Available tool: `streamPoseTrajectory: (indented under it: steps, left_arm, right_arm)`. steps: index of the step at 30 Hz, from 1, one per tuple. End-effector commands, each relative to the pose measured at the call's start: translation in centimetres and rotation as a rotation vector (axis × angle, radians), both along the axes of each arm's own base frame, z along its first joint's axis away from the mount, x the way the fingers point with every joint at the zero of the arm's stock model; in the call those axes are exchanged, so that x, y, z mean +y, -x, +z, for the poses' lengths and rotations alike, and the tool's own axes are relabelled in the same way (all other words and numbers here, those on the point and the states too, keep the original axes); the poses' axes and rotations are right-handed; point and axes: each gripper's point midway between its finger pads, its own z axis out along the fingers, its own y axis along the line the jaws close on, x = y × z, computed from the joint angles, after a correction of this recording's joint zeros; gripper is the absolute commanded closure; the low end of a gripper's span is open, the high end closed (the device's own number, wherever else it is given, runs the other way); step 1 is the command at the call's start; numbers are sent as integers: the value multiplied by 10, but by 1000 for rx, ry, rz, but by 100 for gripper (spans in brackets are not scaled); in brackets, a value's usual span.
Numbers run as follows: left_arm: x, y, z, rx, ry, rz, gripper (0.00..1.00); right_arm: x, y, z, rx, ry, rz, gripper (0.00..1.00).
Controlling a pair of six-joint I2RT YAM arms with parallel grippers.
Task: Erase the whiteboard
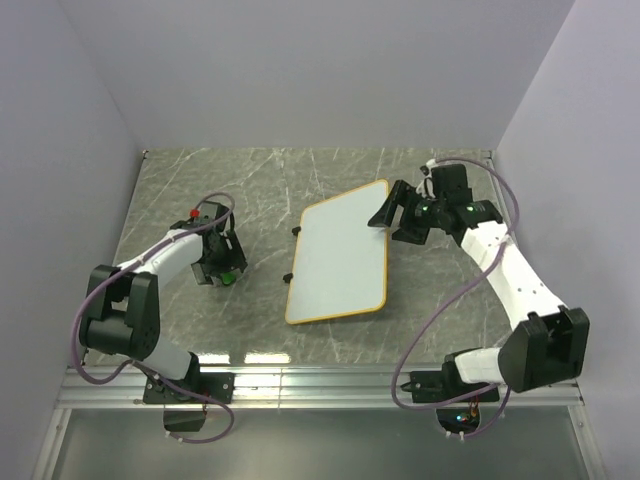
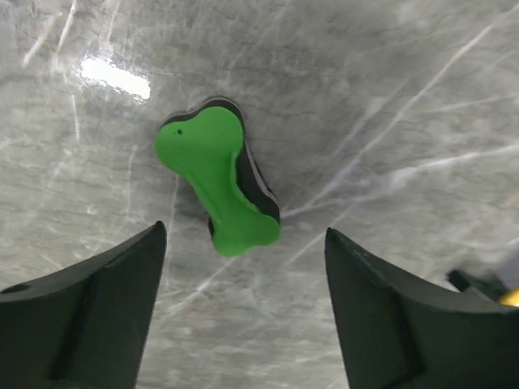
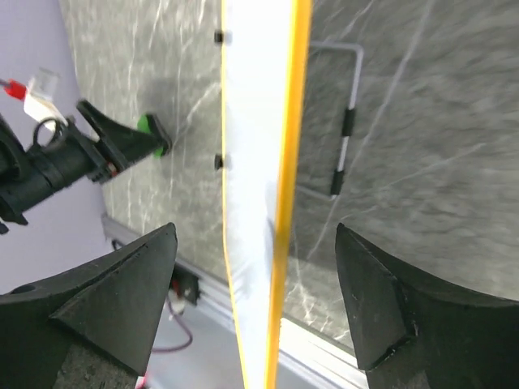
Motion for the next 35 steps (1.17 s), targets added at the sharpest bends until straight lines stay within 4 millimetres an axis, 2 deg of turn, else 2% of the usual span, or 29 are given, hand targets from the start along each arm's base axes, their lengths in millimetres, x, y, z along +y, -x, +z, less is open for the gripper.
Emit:
streamPoseTrajectory:
  steps: [1,3,4,5,6,7,8,9,10,11,12,13,14,15,16,17,18,19,21,22,23,24,27,32,34,35]
  left_arm:
    - [5,-15,9,-32,-32,14,15]
    - [6,-15,12,-24,-41,21,9]
    - [7,-21,20,-47,-43,29,9]
    - [7,-23,27,-58,-47,35,8]
    - [8,-24,37,-73,-42,50,8]
    - [5,-36,56,-126,-31,58,9]
    - [5,-42,71,-165,-26,69,9]
    - [3,-48,93,-225,-8,79,11]
    - [1,-61,123,-303,8,86,11]
    - [-3,-68,142,-357,17,79,11]
    - [-6,-73,164,-416,24,65,12]
    - [-12,-85,199,-504,38,55,12]
    - [-18,-88,219,-553,28,43,12]
    - [-23,-96,256,-635,41,34,12]
    - [-26,-99,273,-672,43,29,12]
    - [-35,-99,290,-706,50,8,11]
    - [-37,-101,305,-741,49,13,11]
    - [-43,-101,338,-815,75,6,11]
    - [-44,-102,360,-862,90,17,10]
    - [-45,-99,382,-908,111,17,10]
    - [-46,-98,387,-913,118,13,9]
    - [-46,-98,400,-939,127,15,5]
    - [-46,-92,413,-962,129,8,5]
    - [-34,-80,426,-1012,83,8,1]
    - [-25,-79,417,-1003,32,20,1]
    - [-14,-76,418,-1015,-29,31,1]
  right_arm:
    - [-19,1,32,-108,47,-55,14]
    - [-28,7,41,-140,77,-84,11]
    - [-30,9,47,-157,85,-94,1]
    - [-34,11,64,-206,85,-107,0]
    - [-39,13,71,-224,104,-127,0]
    - [-40,14,83,-256,103,-133,0]
    - [-42,17,114,-334,88,-141,0]
    - [-42,19,129,-377,89,-141,0]
    - [-47,19,147,-428,98,-171,0]
    - [-51,26,180,-516,80,-201,0]
    - [-53,27,200,-584,55,-226,0]
    - [-57,29,216,-639,47,-253,0]
    - [-61,41,234,-705,23,-271,0]
    - [-63,44,250,-765,-8,-291,0]
    - [-66,49,258,-803,-20,-305,0]
    - [-69,58,264,-839,-33,-315,0]
    - [-70,61,269,-858,-42,-321,0]
    - [-71,63,269,-861,-43,-322,0]
    - [-71,67,267,-856,-42,-315,0]
    - [-71,68,265,-852,-38,-317,0]
    - [-74,68,261,-843,-36,-335,0]
    - [-75,69,260,-841,-34,-342,0]
    - [-74,75,260,-855,-40,-335,0]
    - [-67,84,263,-881,-32,-281,0]
    - [-67,87,262,-879,-19,-277,0]
    - [-66,90,261,-891,-12,-258,0]
